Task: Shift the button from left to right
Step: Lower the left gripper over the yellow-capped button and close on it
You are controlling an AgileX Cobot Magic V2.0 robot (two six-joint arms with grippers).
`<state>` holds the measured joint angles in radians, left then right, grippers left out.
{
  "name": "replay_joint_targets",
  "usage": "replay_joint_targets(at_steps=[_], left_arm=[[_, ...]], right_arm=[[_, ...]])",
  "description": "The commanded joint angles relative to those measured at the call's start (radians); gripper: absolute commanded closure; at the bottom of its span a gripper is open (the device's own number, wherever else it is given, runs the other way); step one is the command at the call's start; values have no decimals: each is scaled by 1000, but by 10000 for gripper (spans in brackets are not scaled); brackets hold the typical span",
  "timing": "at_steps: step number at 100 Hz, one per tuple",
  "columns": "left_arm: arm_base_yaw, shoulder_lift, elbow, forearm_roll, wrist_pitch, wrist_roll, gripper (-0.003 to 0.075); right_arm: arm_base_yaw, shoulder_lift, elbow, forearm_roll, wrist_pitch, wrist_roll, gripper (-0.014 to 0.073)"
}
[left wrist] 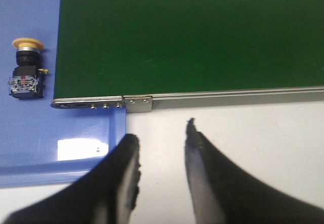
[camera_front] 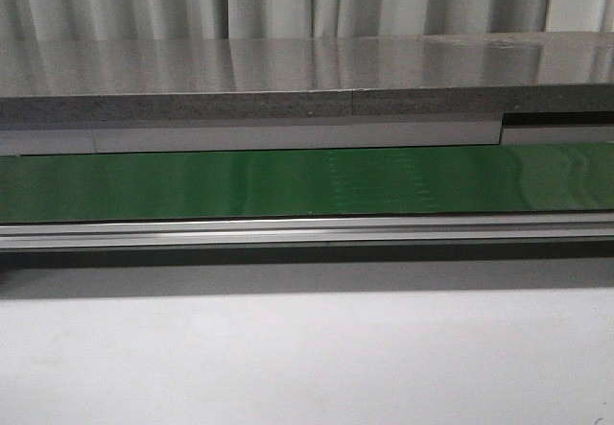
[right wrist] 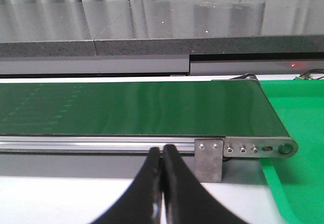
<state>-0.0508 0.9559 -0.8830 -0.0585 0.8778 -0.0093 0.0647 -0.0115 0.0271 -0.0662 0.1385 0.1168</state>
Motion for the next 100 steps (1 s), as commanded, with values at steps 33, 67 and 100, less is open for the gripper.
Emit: replay_joint_targets(at_steps=[33, 67, 100], left_arm=[[-9, -7, -36, 49, -40, 0, 83], [84, 12, -63, 78, -31, 0, 92], [316, 193, -156, 66, -68, 37, 92]], right_arm=[[-3, -19, -15, -10, -86, 1, 662], [-3, -19, -15, -10, -86, 1, 662], [-3, -19, -15, -10, -86, 1, 662]])
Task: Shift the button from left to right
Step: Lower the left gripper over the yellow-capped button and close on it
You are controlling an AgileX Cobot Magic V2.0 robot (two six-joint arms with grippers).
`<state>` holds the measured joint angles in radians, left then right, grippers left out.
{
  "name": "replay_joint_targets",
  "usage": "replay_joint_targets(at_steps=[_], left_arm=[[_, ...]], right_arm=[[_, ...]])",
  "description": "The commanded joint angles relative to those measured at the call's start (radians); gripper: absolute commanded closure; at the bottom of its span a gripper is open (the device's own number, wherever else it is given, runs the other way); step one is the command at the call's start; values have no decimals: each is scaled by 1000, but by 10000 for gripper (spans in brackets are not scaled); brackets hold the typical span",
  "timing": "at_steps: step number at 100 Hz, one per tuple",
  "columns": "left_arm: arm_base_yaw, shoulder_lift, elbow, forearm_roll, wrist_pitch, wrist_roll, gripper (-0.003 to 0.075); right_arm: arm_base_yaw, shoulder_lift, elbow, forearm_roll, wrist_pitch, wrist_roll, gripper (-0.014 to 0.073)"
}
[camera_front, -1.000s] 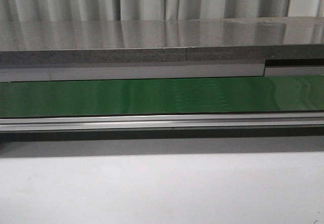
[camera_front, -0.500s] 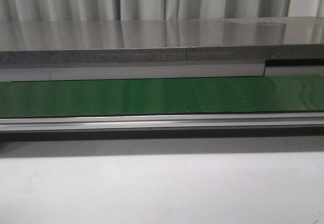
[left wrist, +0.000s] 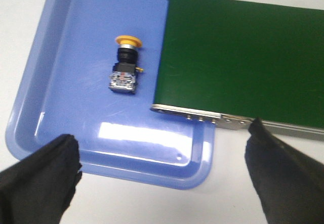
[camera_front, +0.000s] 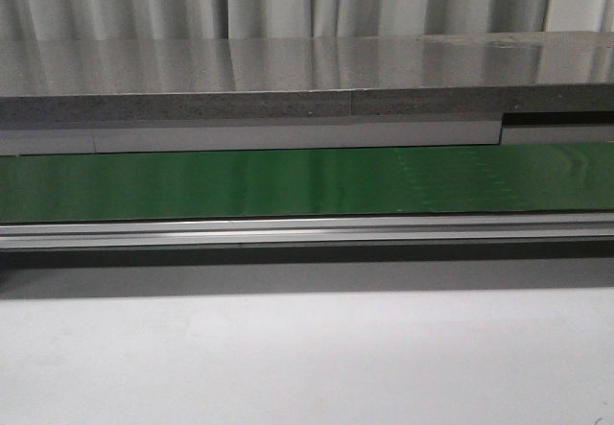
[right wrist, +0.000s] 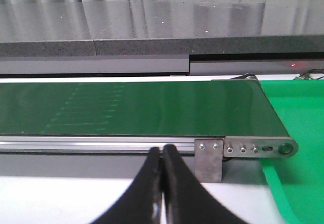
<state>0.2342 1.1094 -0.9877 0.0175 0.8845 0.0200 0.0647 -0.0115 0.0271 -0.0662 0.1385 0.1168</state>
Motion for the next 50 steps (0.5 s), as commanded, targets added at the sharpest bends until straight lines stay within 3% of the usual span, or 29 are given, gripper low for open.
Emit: replay_joint_targets(at_steps=[1, 50], left_arm=[[33, 45, -53, -10, -79, 8, 92], [130, 495, -315, -10, -56, 23, 92]], right_arm=[[-3, -19, -15, -10, -86, 1, 662], [-3, -19, -15, -10, -86, 1, 662]])
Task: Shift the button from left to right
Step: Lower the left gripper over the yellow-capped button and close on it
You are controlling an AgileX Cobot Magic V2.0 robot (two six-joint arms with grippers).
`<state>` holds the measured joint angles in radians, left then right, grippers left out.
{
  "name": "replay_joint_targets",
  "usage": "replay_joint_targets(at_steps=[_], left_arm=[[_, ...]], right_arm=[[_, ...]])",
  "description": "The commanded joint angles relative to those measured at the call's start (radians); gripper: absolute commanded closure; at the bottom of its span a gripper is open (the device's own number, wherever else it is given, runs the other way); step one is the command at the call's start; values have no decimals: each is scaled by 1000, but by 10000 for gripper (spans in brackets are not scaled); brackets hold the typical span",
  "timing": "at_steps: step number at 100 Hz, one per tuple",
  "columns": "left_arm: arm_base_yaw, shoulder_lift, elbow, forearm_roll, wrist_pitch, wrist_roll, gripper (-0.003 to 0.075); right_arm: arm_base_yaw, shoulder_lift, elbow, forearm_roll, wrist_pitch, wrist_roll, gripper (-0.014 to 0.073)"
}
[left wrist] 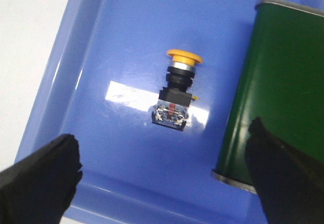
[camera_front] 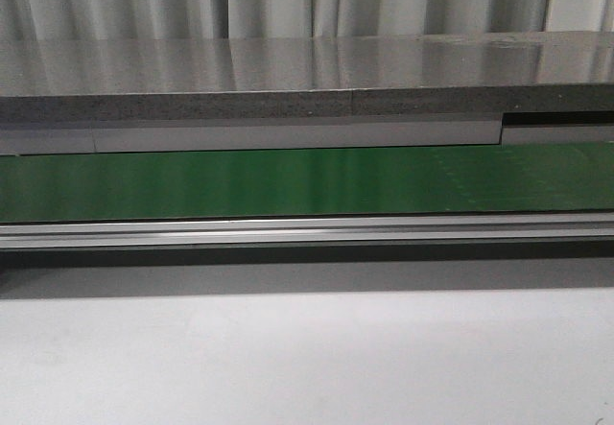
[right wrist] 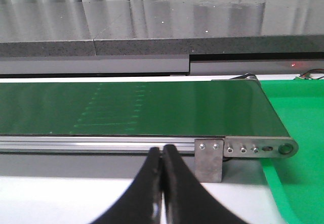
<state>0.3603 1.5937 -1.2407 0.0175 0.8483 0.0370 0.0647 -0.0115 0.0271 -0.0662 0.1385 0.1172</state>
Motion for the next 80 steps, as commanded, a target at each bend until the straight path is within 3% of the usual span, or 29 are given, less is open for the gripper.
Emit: replay_joint_targets(at_steps=[1, 80], left_arm=[[4, 20, -67, -10, -19, 6, 92], [4, 275, -145, -68, -32, 47, 93]], right_arm=[[-3, -19, -15, -10, -86, 1, 662], [-3, -19, -15, -10, -86, 1, 662]])
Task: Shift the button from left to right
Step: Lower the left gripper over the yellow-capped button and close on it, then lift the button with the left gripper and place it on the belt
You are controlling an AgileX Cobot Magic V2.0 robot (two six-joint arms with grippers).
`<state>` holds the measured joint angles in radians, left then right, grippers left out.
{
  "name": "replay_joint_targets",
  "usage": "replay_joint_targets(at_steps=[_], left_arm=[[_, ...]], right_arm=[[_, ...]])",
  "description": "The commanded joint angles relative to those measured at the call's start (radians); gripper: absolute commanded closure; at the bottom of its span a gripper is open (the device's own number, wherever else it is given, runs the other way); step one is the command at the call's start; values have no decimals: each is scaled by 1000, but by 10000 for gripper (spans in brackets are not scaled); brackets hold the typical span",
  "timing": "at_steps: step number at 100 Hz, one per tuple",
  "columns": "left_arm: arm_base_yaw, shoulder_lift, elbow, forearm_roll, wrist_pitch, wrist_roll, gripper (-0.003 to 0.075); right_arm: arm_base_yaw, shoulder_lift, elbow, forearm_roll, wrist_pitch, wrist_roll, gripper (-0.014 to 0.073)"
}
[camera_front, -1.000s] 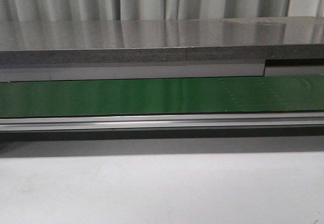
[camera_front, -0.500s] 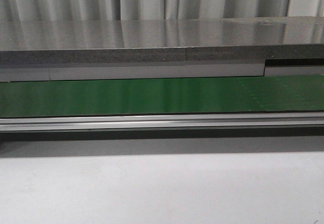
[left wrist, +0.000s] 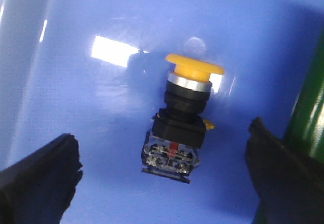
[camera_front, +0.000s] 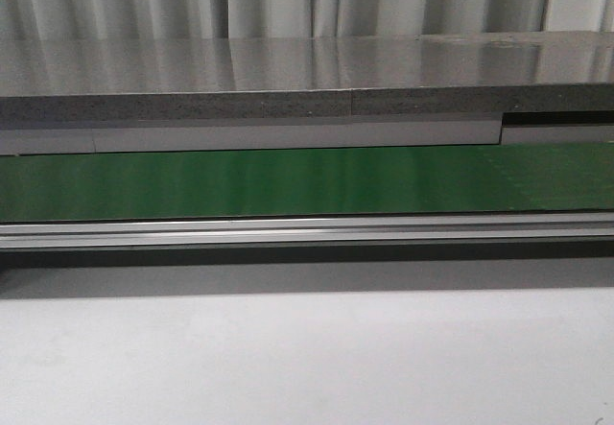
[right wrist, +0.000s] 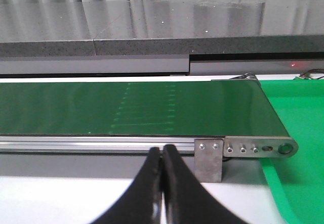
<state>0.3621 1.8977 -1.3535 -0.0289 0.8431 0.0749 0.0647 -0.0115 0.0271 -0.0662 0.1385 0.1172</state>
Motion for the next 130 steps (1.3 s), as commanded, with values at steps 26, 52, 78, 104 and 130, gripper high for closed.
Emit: replay_joint_targets(at_steps=[26, 52, 78, 104, 130], left_arm=[[2, 14, -32, -21, -48, 9, 144], [2, 62, -32, -20, -68, 9, 199], [2, 90, -30, -24, -62, 9, 302], [2, 90, -37, -24, -44, 9, 643], [2, 12, -38, -24, -45, 9, 740]], right_arm=[[-3, -19, -15, -10, -86, 1, 662], [-3, -19, -15, -10, -86, 1, 662], [-3, -19, -15, -10, -86, 1, 662], [-3, -19, -15, -10, -86, 1, 662], [-3, -19, -15, -10, -86, 1, 662]])
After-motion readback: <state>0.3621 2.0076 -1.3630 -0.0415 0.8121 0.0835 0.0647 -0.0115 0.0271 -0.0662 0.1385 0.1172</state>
